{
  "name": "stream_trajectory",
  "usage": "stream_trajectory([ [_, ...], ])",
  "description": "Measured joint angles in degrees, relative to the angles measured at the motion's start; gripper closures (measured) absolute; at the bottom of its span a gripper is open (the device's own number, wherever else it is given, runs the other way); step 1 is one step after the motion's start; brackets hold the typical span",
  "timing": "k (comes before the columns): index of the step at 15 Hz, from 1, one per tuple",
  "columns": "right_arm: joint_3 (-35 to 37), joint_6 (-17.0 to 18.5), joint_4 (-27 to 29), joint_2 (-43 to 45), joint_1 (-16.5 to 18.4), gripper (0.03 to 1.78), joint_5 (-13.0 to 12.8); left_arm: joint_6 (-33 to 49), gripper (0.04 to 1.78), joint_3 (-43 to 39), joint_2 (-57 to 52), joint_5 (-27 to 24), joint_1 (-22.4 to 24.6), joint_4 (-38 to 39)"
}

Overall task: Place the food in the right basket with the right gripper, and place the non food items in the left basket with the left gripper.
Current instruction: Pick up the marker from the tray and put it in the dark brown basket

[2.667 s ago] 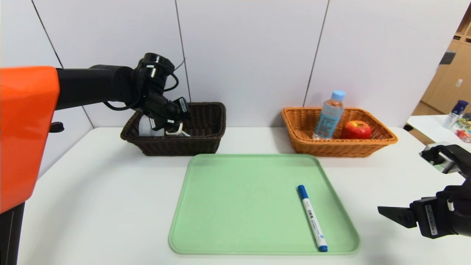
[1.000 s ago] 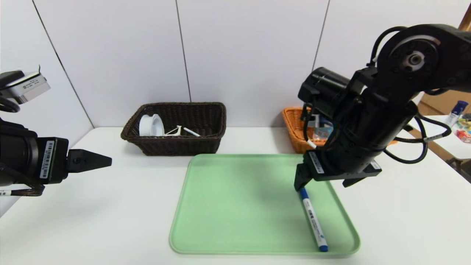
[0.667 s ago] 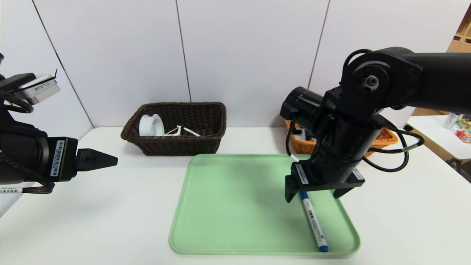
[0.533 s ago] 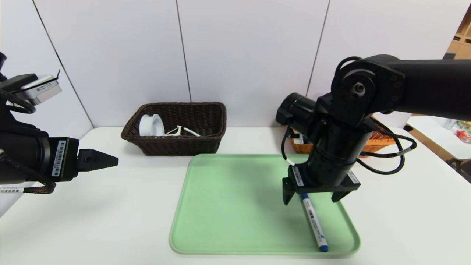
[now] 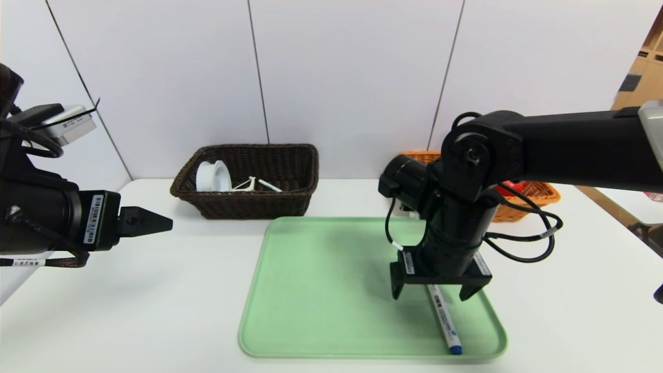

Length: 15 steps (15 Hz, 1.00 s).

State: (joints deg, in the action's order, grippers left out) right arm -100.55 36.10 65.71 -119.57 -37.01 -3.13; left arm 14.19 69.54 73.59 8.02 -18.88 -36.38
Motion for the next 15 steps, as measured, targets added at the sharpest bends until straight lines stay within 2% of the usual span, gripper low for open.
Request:
stream_trajectory([
  [5, 4.18, 0.17, -2.95, 0.11, 0.38, 0.1, -0.02, 0.02, 0.13, -0.3, 0.39, 0.0, -0.02, 0.02],
  [11, 4.74, 1.63, -4.13, 0.07, 0.55, 0.13, 0.0, 0.05, 0.13, -0.49, 0.68, 0.0, 0.0, -0.02],
  [13, 4.74, 1.68, -4.13, 0.0, 0.55, 0.5, 0.0, 0.05, 0.13, -0.79, 0.68, 0.0, -0.02, 0.02],
  [15, 4.82, 1.72, -4.13, 0.0, 0.55, 0.77, 0.0, 0.06, 0.13, -1.05, 0.68, -0.01, -0.02, 0.0],
])
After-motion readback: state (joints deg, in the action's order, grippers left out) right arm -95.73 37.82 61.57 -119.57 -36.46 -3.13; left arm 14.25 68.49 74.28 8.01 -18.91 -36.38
